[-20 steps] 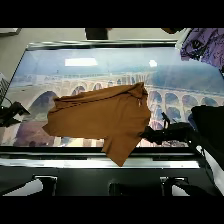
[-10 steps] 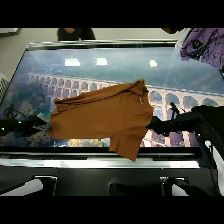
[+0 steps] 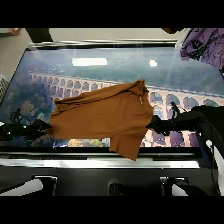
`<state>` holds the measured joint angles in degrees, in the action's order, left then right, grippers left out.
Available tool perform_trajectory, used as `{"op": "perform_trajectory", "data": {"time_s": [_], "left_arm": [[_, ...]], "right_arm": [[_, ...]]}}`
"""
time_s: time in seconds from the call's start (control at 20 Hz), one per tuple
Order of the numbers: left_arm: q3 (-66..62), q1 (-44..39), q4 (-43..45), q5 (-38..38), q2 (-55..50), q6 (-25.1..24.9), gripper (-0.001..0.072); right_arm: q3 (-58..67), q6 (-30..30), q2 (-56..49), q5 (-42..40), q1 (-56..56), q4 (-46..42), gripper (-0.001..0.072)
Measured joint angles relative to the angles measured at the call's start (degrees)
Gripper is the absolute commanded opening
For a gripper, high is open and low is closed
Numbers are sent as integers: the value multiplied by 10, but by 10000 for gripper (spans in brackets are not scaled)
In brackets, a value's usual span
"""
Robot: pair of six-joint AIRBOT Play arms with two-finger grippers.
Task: Fold the clothes and pants, and hang the long-sleeved shirts on hangers.
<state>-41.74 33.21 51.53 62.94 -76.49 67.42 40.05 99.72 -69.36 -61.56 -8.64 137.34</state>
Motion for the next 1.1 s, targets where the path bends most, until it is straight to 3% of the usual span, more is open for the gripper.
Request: {"op": "perform_trajectory", "data": {"time_s": [0.15, 0.25, 0.35, 0.5, 0.6, 0.85, 1.1], "left_arm": [[1, 0, -1, -6, -7, -3, 575], [2, 0, 3, -12, -15, -4, 335], [2, 1, 6, -17, -24, -4, 243], [2, 1, 2, -17, -37, -5, 233], [2, 0, 2, -19, -45, -5, 29], [-9, -5, 14, -18, -45, -5, 14], [-120, -46, 16, 1, 7, 45, 13]], "right_arm": [[0, -3, 7, -2, 0, 0, 29], [0, -4, 12, -2, 0, 0, 29], [0, -7, 17, -3, 0, 0, 29], [0, -9, 26, -4, 0, 0, 29], [0, -13, 33, -3, 0, 0, 29], [6, -17, 49, -2, 0, 7, 28], [117, 3, 54, 6, 0, 24, 27]]}}
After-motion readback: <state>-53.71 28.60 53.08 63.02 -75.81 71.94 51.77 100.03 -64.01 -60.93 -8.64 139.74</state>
